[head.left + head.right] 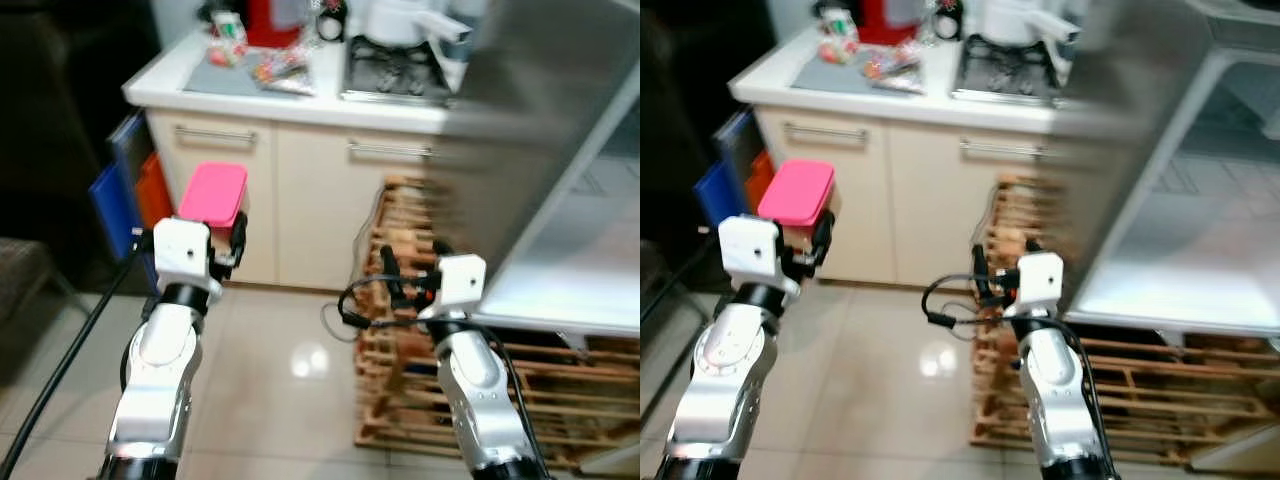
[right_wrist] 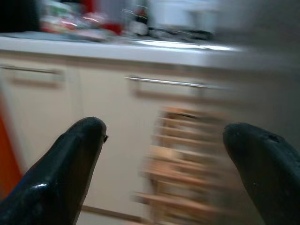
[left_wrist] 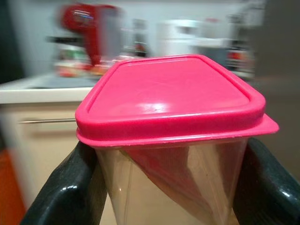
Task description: Restocking fridge
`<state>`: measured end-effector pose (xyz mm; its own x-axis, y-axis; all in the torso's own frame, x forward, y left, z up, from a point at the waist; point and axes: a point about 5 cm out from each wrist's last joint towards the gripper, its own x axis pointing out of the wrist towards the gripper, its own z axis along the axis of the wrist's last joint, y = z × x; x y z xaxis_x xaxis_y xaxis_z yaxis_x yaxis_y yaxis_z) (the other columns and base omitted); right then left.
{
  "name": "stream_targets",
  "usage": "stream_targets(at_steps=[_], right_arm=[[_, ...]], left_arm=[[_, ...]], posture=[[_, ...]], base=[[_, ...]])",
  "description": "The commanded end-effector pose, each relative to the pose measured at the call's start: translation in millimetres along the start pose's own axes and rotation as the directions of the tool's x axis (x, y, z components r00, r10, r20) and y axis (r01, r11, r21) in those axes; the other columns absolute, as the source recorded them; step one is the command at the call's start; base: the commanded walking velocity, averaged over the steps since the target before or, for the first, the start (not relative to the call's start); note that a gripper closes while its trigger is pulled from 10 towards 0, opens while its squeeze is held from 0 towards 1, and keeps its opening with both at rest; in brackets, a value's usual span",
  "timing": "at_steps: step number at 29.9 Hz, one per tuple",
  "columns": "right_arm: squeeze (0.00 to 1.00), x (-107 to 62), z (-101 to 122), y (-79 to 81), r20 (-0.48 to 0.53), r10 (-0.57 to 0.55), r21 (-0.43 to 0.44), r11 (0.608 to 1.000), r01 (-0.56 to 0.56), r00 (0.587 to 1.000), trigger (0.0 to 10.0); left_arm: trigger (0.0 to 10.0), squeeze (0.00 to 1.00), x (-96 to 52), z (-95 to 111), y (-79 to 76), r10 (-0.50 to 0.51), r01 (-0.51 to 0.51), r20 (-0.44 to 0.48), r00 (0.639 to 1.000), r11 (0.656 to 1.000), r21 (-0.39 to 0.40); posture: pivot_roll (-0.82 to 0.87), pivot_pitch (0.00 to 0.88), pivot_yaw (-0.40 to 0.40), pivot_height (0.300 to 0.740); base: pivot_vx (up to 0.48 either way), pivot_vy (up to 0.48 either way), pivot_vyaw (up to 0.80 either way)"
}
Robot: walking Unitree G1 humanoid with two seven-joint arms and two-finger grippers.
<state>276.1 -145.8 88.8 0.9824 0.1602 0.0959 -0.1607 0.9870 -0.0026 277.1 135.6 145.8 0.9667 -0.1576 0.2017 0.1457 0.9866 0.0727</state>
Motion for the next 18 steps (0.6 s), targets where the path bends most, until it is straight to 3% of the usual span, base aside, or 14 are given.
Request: stream_targets(at_steps=[1, 7, 18], right_arm=[[0.0, 4.3, 4.3, 2.4, 0.018, -0.016, 0.022, 1.0, 0.015, 1.0, 10.0], [0.0, 0.7, 5.2, -6.5, 0.016, -0.035, -0.012, 0.999, 0.035, 0.999, 10.0], [0.0, 0.3, 3.8, -15.1, 0.005, -0.05, -0.019, 0.999, 0.05, 0.999, 10.0]], left_arm=[[10.0, 0.0, -0.7, 2.4, 4.9, 0.008, -0.008, 0.012, 1.0, 1.0, 0.025], [10.0, 0.0, 4.1, 0.3, 3.6, -0.024, 0.024, -0.006, 1.0, 0.999, 0.03], [10.0, 0.0, 10.3, -0.5, 1.6, -0.034, 0.034, 0.02, 0.999, 0.999, 0.032]], posture=[[0.0, 0.0, -0.015, 0.74], [-0.06, 0.0, 0.018, 0.74], [-0.06, 0.0, -0.005, 0.74]], base=[[0.0, 0.0, 0.0], [0.0, 0.0, 0.0], [0.0, 0.0, 0.0]])
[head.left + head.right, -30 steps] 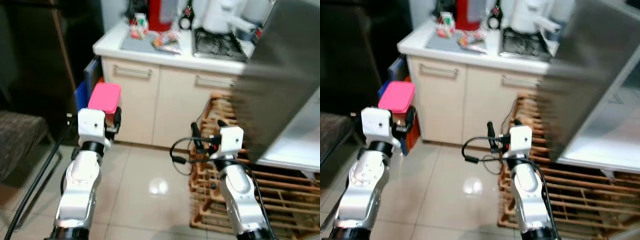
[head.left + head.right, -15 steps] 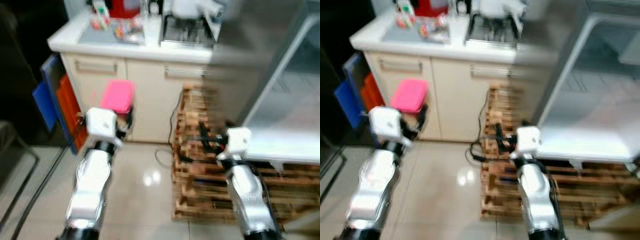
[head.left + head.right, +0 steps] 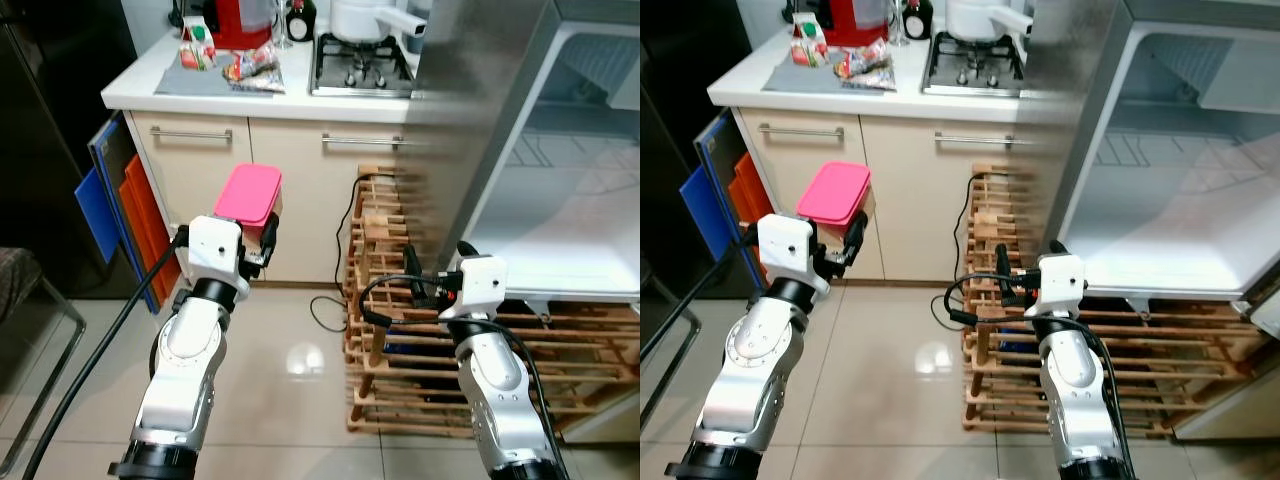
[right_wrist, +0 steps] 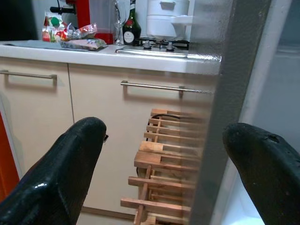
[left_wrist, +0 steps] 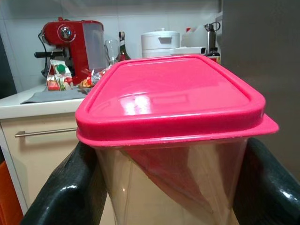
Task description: Restocking fridge
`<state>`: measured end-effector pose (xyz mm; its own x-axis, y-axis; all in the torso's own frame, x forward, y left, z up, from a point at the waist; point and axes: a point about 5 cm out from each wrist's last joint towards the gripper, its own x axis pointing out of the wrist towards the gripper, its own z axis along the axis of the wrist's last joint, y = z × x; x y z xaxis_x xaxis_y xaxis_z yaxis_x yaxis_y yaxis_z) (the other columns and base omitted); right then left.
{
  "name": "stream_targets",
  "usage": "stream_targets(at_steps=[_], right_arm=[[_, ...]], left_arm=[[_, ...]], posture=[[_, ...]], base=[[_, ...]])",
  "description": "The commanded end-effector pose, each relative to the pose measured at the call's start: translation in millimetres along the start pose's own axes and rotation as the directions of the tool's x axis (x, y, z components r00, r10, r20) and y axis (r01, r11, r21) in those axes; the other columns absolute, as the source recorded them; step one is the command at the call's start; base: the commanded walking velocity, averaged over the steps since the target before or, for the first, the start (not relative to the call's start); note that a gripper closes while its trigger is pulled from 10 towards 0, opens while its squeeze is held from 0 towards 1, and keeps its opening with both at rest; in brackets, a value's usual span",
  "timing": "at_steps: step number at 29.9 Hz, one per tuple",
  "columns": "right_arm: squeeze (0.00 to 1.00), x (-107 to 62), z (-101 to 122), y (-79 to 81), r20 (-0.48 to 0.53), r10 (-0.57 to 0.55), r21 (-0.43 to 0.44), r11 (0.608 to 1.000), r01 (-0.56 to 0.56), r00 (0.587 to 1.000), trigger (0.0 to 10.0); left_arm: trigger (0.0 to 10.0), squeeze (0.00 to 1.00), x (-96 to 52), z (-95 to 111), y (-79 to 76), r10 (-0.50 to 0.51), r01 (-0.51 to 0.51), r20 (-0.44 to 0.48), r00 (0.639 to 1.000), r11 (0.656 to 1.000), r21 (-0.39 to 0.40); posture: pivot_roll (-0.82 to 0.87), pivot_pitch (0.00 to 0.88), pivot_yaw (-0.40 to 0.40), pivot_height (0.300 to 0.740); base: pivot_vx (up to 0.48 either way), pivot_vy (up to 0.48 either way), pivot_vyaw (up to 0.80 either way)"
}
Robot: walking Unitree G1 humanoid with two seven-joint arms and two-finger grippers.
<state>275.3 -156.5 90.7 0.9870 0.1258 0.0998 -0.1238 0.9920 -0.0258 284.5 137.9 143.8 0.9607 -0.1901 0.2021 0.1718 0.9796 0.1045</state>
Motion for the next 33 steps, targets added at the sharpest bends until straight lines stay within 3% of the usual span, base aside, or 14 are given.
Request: stream_targets(at_steps=[1, 3, 6, 7, 9, 10, 11, 12, 13, 16, 19, 20, 29, 33], right_arm=[[0.0, 3.5, 1.5, -5.9, -0.003, -0.021, 0.022, 1.0, 0.021, 1.0, 10.0], [0.0, 3.5, 1.8, -6.6, -0.004, -0.028, 0.033, 0.999, 0.028, 1.0, 10.0], [0.0, -14.4, 0.2, -11.1, -0.021, -0.039, 0.028, 0.999, 0.039, 0.999, 10.0], [0.0, -25.6, -3.9, -14.4, -0.045, -0.04, 0.017, 0.999, 0.04, 0.998, 10.0], [0.0, -32.9, -6.8, -16.4, -0.062, -0.039, 0.009, 0.999, 0.04, 0.997, 10.0], [0.0, -43.5, -11.7, -20.7, -0.091, -0.045, -0.004, 0.999, 0.045, 0.995, 10.0], [0.0, -43.5, -11.7, -20.7, -0.091, -0.045, -0.004, 0.999, 0.045, 0.995, 10.0], [0.0, -62.9, -19.3, -29.4, -0.139, -0.056, -0.04, 0.998, 0.051, 0.989, 10.0], [0.0, -72.4, -22.4, -33.4, -0.157, -0.058, -0.062, 0.997, 0.049, 0.986, 10.0], [0.0, -84.3, -28.6, -36.5, -0.183, -0.057, -0.089, 0.995, 0.042, 0.981, 10.0], [0.0, -89.0, -36.4, -35.4, -0.202, -0.059, -0.09, 0.995, 0.042, 0.978, 10.0], [0.0, -88.6, -47.3, -29.9, -0.216, -0.064, -0.078, 0.996, 0.048, 0.974, 10.0], [0.0, -71.1, -47.2, -18.5, -0.194, -0.053, -0.055, 0.998, 0.043, 0.98, 10.0], [0.0, -74.6, -44.0, -25.8, -0.174, -0.051, -0.062, 0.997, 0.04, 0.983, 10.0]], left_arm=[[10.0, 0.0, 4.4, 2.9, -2.2, -0.001, 0.001, 0.015, 1.0, 1.0, 0.009], [10.0, 0.0, 4.2, 2.4, -2.4, -0.004, 0.004, 0.015, 1.0, 1.0, 0.008], [10.0, 0.0, -3.7, -4.6, -0.5, -0.006, 0.006, -0.018, 1.0, 1.0, 0.002], [10.0, 0.0, -15.3, -12.0, 0.7, -0.01, 0.01, -0.051, 0.999, 1.0, 0.0], [10.0, 0.0, -23.9, -16.7, 1.5, -0.014, 0.014, -0.074, 0.997, 1.0, -0.001], [10.0, 0.0, -38.2, -24.7, 1.8, -0.023, 0.025, -0.116, 0.993, 1.0, 0.011], [10.0, 0.0, -38.2, -24.7, 1.8, -0.023, 0.025, -0.116, 0.993, 1.0, 0.011], [10.0, 0.0, -60.5, -34.6, 4.1, -0.024, 0.029, -0.179, 0.984, 0.999, 0.021], [10.0, 0.0, -68.9, -38.2, 7.2, -0.021, 0.028, -0.203, 0.979, 0.999, 0.034], [10.0, 0.0, -78.2, -42.4, 10.6, -0.02, 0.032, -0.224, 0.974, 0.998, 0.05], [10.0, 0.0, -83.7, -44.6, 8.5, -0.027, 0.041, -0.23, 0.973, 0.998, 0.054], [10.0, 0.0, -89.3, -45.4, 1.4, -0.04, 0.05, -0.217, 0.975, 0.998, 0.038], [10.0, 0.0, -97.0, -38.8, -8.3, -0.089, 0.098, -0.16, 0.983, 0.994, 0.047], [10.0, 0.0, -97.3, -35.9, -8.6, -0.084, 0.091, -0.142, 0.986, 0.995, 0.042]], posture=[[-0.06, 0.0, -0.007, 0.74], [-0.06, 0.0, -0.007, 0.74], [-0.08, 0.0, 0.0, 0.74], [-0.08, 0.0, 0.005, 0.74], [-0.09, 0.0, 0.006, 0.74], [-0.09, 0.0, 0.007, 0.74], [-0.09, 0.0, 0.007, 0.74], [-0.1, 0.0, 0.009, 0.74], [-0.09, 0.0, 0.007, 0.74], [-0.09, 0.0, 0.006, 0.74], [-0.09, 0.0, 0.008, 0.74], [-0.1, 0.0, 0.012, 0.74], [-0.1, 0.0, 0.021, 0.74], [-0.1, 0.0, 0.021, 0.74]], base=[[0.0, 0.0, 0.0], [0.0, 0.0, 0.0], [0.0, 0.0, 0.0], [0.0, 0.0, 0.0], [0.0, 0.0, 0.0], [0.0, 0.0, 0.0], [0.0, 0.0, 0.0], [0.0, 0.0, 0.0], [0.0, 0.0, 0.0], [0.0, 0.0, 0.0], [0.0, 0.0, 0.0], [0.0, 0.0, 0.0], [0.0, -0.371, 0.0], [0.0, 0.0, 0.0]])
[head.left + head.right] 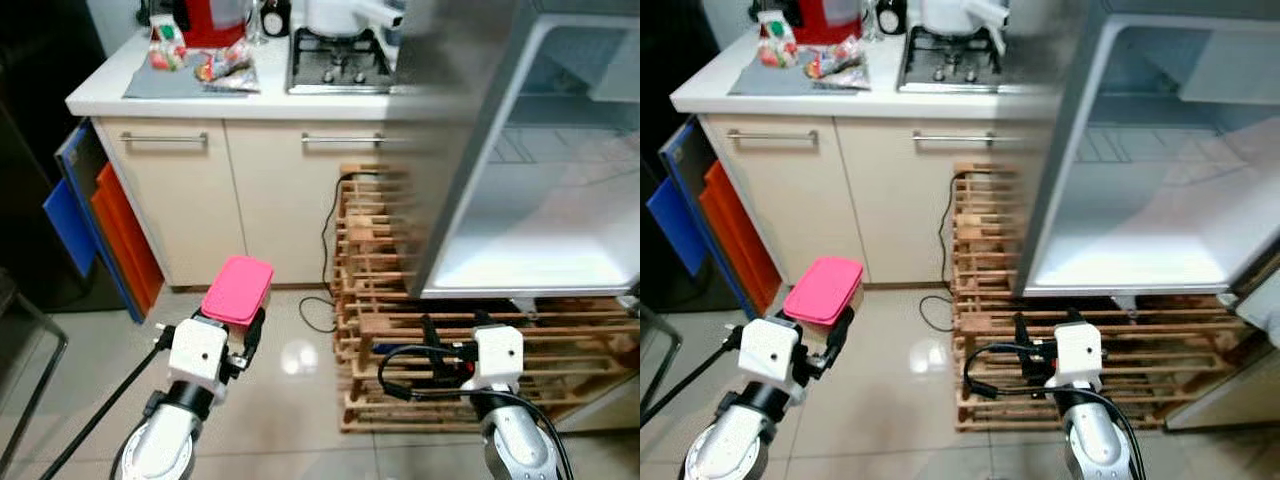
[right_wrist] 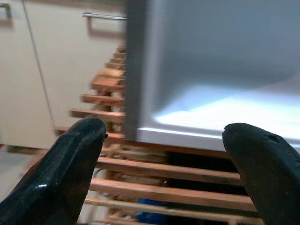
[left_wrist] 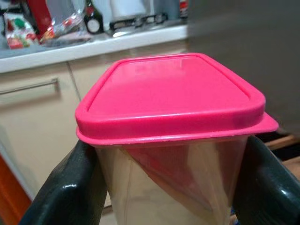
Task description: Restocking fridge
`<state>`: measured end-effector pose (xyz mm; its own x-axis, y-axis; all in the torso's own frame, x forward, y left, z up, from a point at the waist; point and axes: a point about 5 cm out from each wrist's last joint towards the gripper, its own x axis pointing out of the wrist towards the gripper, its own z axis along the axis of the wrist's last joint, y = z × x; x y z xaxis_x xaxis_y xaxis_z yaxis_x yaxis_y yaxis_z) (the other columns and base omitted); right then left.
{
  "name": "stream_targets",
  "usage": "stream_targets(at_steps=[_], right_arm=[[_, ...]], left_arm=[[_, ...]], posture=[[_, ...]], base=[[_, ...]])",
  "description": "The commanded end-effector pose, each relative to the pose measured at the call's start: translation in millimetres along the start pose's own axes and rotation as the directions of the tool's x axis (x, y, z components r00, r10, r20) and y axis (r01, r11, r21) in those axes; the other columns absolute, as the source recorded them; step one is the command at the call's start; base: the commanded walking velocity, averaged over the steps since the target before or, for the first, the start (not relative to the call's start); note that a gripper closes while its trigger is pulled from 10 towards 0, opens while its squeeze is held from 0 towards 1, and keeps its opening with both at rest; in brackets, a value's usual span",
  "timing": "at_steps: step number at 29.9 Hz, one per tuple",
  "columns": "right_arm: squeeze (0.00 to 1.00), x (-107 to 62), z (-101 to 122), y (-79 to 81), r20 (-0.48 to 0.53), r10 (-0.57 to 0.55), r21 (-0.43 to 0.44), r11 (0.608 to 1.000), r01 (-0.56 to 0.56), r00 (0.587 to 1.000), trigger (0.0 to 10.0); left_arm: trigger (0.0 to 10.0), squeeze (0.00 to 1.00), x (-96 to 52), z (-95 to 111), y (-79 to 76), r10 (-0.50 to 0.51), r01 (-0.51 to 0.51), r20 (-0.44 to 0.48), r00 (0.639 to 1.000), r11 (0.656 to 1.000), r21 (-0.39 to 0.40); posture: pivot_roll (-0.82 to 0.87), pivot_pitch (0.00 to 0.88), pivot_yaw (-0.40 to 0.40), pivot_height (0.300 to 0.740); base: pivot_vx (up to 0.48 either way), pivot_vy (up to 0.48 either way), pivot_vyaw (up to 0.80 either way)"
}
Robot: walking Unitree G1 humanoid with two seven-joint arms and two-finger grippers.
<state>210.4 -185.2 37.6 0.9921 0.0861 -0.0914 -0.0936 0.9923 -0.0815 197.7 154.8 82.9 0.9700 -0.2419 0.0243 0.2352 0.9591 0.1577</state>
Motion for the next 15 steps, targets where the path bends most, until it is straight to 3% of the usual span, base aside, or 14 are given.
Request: stream_targets(at_steps=[1, 4, 12, 15], right_arm=[[0.0, -1.6, 2.5, -8.6, 0.024, -0.016, -0.002, 1.0, 0.016, 1.0, 10.0], [0.0, 2.8, 7.6, -10.0, 0.053, -0.023, 0.004, 1.0, 0.023, 0.998, 10.0], [0.0, 3.9, 9.9, -10.1, 0.069, -0.009, 0.004, 1.0, 0.009, 0.998, 10.0], [0.0, 5.2, 10.9, -10.4, 0.075, -0.005, 0.004, 1.0, 0.005, 0.997, 10.0]], left_arm=[[10.0, 0.0, 1.1, 7.4, -4.1, -0.013, 0.012, 0.04, 0.999, 1.0, 0.002], [10.0, 0.0, -2.3, 8.9, -8.4, -0.037, 0.036, 0.054, 0.998, 0.999, 0.027], [10.0, 0.0, -12.4, 10.2, -16.7, -0.065, 0.068, 0.083, 0.994, 0.997, -0.029], [10.0, 0.0, 14.9, 13.4, -11.7, -0.075, 0.077, 0.085, 0.994, 0.997, -0.014]], posture=[[-0.09, 0.0, 0.021, 0.74], [-0.09, 0.0, 0.02, 0.74], [-0.09, 0.0, 0.019, 0.74], [-0.09, 0.0, 0.017, 0.74]], base=[[0.0, 0.0, 0.0], [0.0, 0.0, 0.0], [0.0, -0.443, 0.0], [0.0, -0.431, 0.0]])
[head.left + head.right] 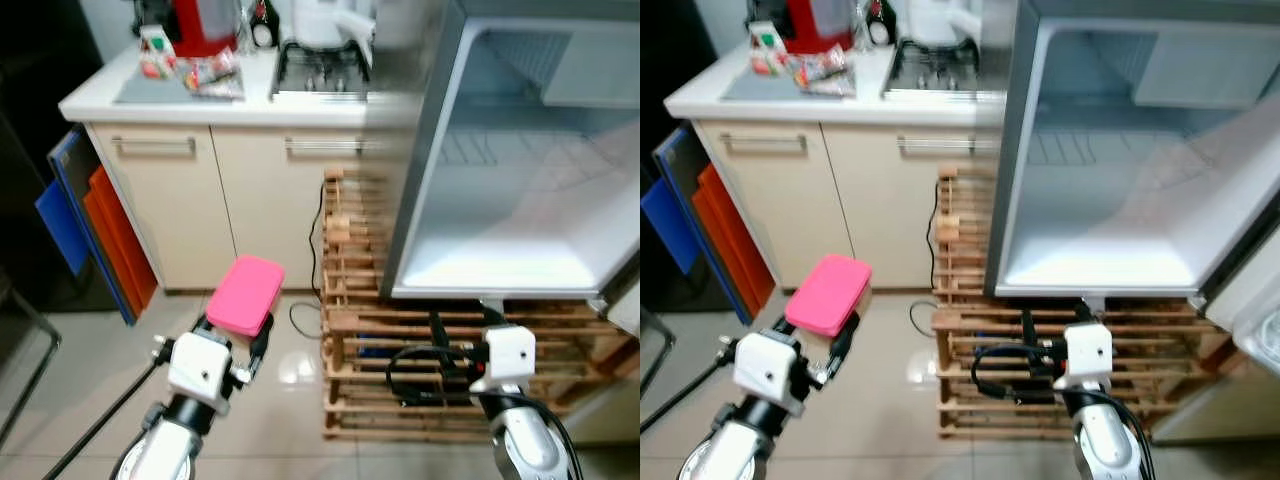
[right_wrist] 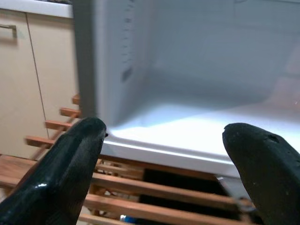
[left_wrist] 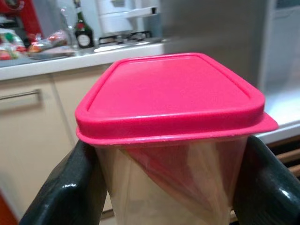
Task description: Restocking fridge
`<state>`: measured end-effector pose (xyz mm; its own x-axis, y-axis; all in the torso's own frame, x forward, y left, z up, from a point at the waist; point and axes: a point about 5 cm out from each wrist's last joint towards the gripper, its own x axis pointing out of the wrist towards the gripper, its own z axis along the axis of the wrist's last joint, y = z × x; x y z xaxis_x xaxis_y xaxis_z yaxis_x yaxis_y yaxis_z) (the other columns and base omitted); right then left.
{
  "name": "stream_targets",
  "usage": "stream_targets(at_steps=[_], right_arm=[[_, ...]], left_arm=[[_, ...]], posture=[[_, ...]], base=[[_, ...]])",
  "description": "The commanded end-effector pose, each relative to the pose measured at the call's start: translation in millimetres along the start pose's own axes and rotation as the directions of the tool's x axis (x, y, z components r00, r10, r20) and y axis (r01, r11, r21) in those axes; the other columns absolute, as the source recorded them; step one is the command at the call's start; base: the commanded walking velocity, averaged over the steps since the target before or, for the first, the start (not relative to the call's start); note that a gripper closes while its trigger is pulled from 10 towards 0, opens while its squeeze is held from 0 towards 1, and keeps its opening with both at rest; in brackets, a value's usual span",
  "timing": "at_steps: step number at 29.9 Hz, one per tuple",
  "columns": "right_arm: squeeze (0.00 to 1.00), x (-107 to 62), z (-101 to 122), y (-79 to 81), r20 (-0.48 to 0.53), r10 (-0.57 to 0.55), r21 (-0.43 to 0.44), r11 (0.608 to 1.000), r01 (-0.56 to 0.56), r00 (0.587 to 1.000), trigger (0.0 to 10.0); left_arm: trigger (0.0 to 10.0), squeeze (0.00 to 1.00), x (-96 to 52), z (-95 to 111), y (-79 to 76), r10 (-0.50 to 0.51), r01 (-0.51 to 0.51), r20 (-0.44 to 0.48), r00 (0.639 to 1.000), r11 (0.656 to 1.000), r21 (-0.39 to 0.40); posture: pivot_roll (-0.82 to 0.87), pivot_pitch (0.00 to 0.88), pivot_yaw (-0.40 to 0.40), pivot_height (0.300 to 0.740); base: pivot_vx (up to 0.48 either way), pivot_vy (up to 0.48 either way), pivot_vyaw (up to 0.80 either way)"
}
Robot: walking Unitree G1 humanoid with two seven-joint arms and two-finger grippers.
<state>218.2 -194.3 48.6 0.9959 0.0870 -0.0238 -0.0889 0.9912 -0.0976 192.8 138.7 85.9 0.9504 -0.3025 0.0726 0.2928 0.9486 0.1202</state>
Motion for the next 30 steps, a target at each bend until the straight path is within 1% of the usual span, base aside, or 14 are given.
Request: stream_targets(at_steps=[1, 3, 5, 6, 7, 8, 16, 19, 21, 22, 26, 27, 28, 30], right_arm=[[0.0, -0.7, 0.2, 0.3, 0.007, 0.0, 0.02, 1.0, 0.0, 1.0, 10.0], [0.0, 0.7, 1.0, 0.7, 0.012, 0.005, 0.021, 1.0, -0.005, 1.0, 10.0], [0.0, 1.0, 1.1, 0.9, 0.013, 0.006, 0.021, 1.0, -0.006, 1.0, 10.0], [0.0, 1.8, 1.7, 1.5, 0.019, 0.01, 0.023, 1.0, -0.01, 1.0, 10.0], [0.0, 1.8, 1.7, 1.5, 0.019, 0.01, 0.023, 1.0, -0.01, 1.0, 10.0], [0.0, 2.1, 2.0, 1.8, 0.022, 0.012, 0.023, 1.0, -0.012, 1.0, 10.0], [0.0, 1.3, 2.5, 1.8, 0.028, 0.02, 0.02, 1.0, -0.02, 0.999, 10.0], [0.0, 1.5, 2.3, 2.6, 0.026, 0.037, 0.022, 0.999, -0.038, 0.999, 10.0], [0.0, 1.7, 2.3, 3.0, 0.027, 0.043, 0.024, 0.999, -0.043, 0.999, 10.0], [0.0, 1.8, 2.3, 3.1, 0.028, 0.045, 0.024, 0.999, -0.046, 0.999, 10.0], [0.0, 1.9, 2.0, 2.4, 0.029, 0.044, 0.025, 0.999, -0.045, 0.999, 10.0], [0.0, 2.3, 2.1, 2.4, 0.029, 0.044, 0.025, 0.999, -0.045, 0.999, 10.0], [0.0, 2.3, 2.1, 2.4, 0.029, 0.044, 0.025, 0.999, -0.045, 0.999, 10.0], [0.0, 2.7, 2.3, 2.5, 0.03, 0.046, 0.027, 0.999, -0.047, 0.999, 10.0]], left_arm=[[10.0, 0.0, 15.8, 7.0, 5.0, -0.021, 0.02, 0.026, 0.999, 0.999, 0.024], [10.0, 0.0, 33.6, 11.3, 18.2, -0.017, 0.015, 0.036, 0.999, 0.999, 0.038], [10.0, 0.0, 35.1, 12.0, 19.3, -0.016, 0.015, 0.039, 0.999, 0.999, 0.039], [10.0, 0.0, 39.6, 13.0, 20.5, -0.017, 0.015, 0.048, 0.999, 0.999, 0.038], [10.0, 0.0, 39.6, 13.0, 20.5, -0.017, 0.015, 0.048, 0.999, 0.999, 0.038], [10.0, 0.0, 42.6, 13.8, 20.9, -0.021, 0.019, 0.055, 0.998, 0.999, 0.037], [10.0, 0.0, 47.1, 14.6, 20.9, -0.042, 0.04, 0.069, 0.997, 0.999, 0.025], [10.0, 0.0, 52.5, 14.8, 24.7, -0.01, 0.007, 0.066, 0.998, 0.999, 0.044], [10.0, 0.0, 59.3, 14.0, 27.3, -0.001, -0.003, 0.056, 0.998, 0.998, 0.061], [10.0, 0.0, 63.7, 13.8, 27.5, -0.006, 0.003, 0.051, 0.999, 0.997, 0.074], [10.0, 0.0, 81.3, 17.5, 21.0, -0.052, 0.047, 0.061, 0.997, 0.996, 0.079], [10.0, 0.0, 86.1, 18.1, 19.1, -0.063, 0.058, 0.06, 0.996, 0.996, 0.069], [10.0, 0.0, 86.1, 18.1, 19.1, -0.063, 0.058, 0.06, 0.996, 0.996, 0.069], [10.0, 0.0, 97.8, 20.6, 13.4, -0.093, 0.089, 0.065, 0.994, 0.994, 0.061]], posture=[[-0.09, 0.0, 0.017, 0.74], [-0.09, 0.0, 0.018, 0.74], [-0.09, 0.0, 0.018, 0.74], [-0.08, 0.0, 0.02, 0.74], [-0.08, 0.0, 0.02, 0.74], [-0.09, 0.0, 0.022, 0.74], [-0.09, 0.0, 0.026, 0.74], [-0.09, 0.0, 0.026, 0.74], [-0.09, 0.0, 0.026, 0.74], [-0.09, 0.0, 0.026, 0.74], [-0.09, 0.0, 0.024, 0.74], [-0.09, 0.0, 0.023, 0.74], [-0.09, 0.0, 0.023, 0.74], [-0.1, 0.0, 0.027, 0.74]], base=[[0.0, -0.431, 0.0], [0.0, -0.429, 0.0], [0.0, -0.431, 0.0], [0.0, -0.431, 0.0], [0.0, -0.431, 0.0], [0.0, -0.428, 0.0], [0.034, -0.426, 0.0], [0.116, -0.109, 0.0], [0.0, 0.0, 0.0], [0.0, 0.0, 0.0], [0.0, 0.0, 0.0], [0.0, 0.0, 0.0], [0.0, 0.0, 0.0], [0.0, 0.0, 0.0]])
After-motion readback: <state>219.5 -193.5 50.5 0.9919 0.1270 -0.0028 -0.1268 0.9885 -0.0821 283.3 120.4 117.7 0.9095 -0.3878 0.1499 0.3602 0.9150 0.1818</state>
